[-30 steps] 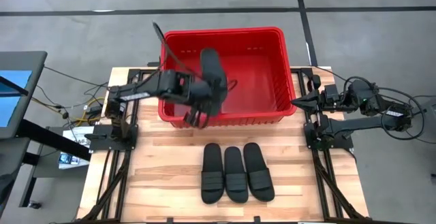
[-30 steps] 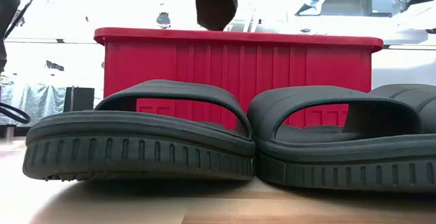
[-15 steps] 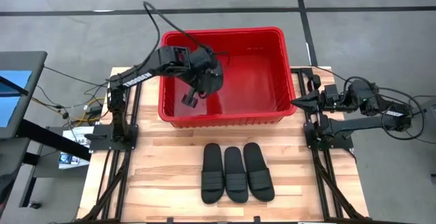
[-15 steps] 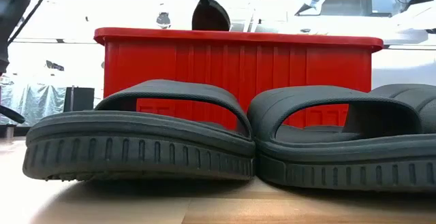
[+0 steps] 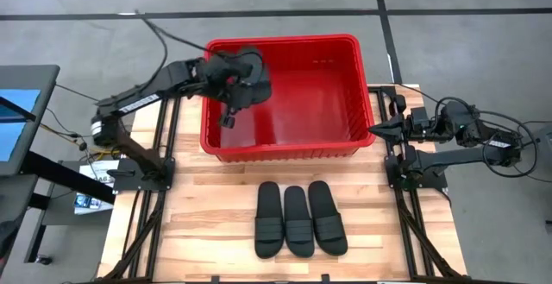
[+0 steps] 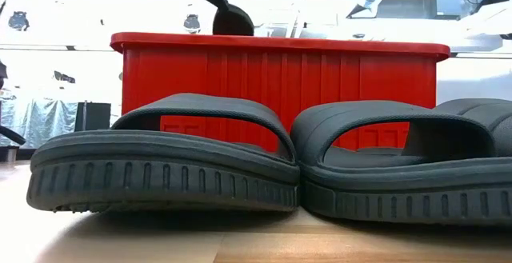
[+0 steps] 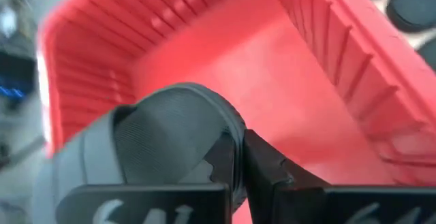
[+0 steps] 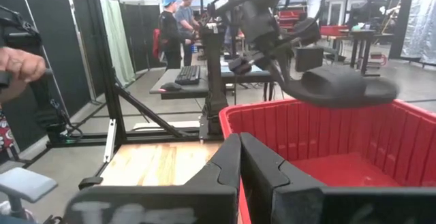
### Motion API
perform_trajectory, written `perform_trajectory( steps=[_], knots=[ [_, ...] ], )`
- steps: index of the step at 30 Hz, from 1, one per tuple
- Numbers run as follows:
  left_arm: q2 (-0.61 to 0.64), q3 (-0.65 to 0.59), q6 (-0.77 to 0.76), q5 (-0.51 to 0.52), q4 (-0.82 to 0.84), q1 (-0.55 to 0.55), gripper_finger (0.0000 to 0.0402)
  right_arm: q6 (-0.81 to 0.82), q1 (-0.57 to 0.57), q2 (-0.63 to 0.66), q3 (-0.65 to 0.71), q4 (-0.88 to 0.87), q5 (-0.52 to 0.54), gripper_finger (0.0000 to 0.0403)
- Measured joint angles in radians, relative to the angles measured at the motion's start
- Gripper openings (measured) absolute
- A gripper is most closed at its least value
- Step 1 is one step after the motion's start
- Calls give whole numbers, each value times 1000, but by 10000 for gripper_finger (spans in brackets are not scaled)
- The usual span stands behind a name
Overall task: Pick and place slides into bin
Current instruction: Put the middle left slide into the red bin
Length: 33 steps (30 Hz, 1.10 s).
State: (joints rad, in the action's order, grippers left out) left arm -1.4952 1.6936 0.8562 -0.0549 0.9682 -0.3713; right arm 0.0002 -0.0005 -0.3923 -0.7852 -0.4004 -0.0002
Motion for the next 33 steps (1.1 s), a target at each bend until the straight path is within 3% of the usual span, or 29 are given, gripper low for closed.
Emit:
perform_trajectory(
  steps=[8, 14, 20, 33],
  knots=[
    [69, -249, 81, -163, -223, -95, 0, 0, 0, 0, 0, 0, 0, 0],
    [69, -371, 134, -209, -339, -148, 0, 0, 0, 0, 0, 0, 0, 0],
    [68, -436, 164, -300, -390, -185, 0, 0, 0, 0, 0, 0, 0, 0],
    [-4, -439, 209, -307, -354, -192, 0, 0, 0, 0, 0, 0, -1, 0]
  ],
)
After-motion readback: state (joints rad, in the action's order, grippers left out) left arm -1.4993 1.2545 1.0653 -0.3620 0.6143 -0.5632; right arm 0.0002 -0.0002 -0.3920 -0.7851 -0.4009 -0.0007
